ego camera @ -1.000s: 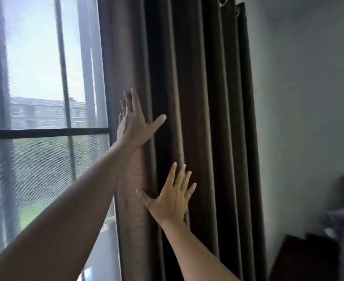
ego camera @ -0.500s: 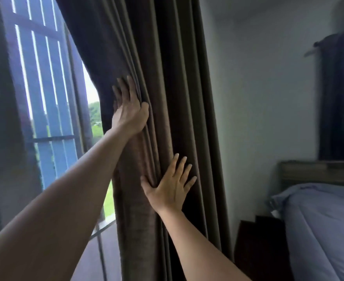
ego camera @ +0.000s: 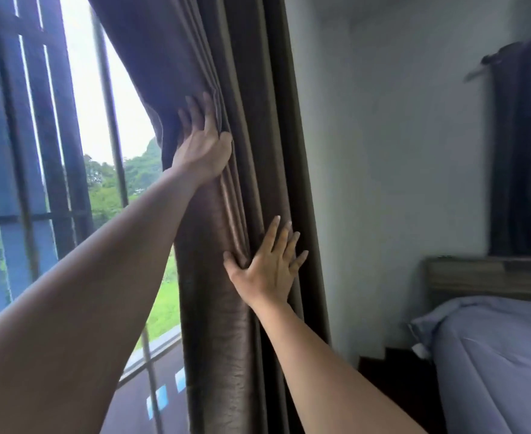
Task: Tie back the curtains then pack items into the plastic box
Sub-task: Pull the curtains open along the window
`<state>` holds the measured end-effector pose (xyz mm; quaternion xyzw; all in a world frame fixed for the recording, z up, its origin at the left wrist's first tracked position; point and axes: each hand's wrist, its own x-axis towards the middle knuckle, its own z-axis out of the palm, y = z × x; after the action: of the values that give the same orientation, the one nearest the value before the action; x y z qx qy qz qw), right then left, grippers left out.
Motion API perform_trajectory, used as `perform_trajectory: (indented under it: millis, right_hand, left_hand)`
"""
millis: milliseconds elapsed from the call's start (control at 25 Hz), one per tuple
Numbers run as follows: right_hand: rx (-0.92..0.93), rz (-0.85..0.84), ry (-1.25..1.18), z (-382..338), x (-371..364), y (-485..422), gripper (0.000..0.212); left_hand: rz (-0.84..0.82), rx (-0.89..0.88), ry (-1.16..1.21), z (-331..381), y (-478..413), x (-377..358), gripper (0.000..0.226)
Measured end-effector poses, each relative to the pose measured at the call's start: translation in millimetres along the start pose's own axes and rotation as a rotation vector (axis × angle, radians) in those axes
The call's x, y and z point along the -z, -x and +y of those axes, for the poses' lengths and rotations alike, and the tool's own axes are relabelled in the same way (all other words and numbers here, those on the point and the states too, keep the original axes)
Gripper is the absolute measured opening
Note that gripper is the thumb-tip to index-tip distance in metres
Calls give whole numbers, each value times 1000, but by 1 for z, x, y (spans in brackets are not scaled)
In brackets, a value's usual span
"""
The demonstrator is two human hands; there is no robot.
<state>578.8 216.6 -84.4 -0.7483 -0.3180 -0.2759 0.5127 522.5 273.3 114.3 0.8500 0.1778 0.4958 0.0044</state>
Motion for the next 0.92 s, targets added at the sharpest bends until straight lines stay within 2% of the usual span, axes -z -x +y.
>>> perform_trajectory:
  millis: [200, 600, 800, 920]
  right_hand:
    - [-49, -36, -40, 62, -26, -56, 106]
    - [-61, -5, -7, 178, -73, -172, 100]
    - [-69, -12, -119, 223, -109, -225, 100]
    - [-40, 43, -196, 241, -128, -246, 97]
  left_hand:
    - [-20, 2, 24, 9, -45, -69, 70]
    - [-83, 0, 69, 27, -128, -199, 69]
    - [-83, -46, 106, 22, -166, -263, 68]
    - [-34, -74, 97, 21, -184, -289, 68]
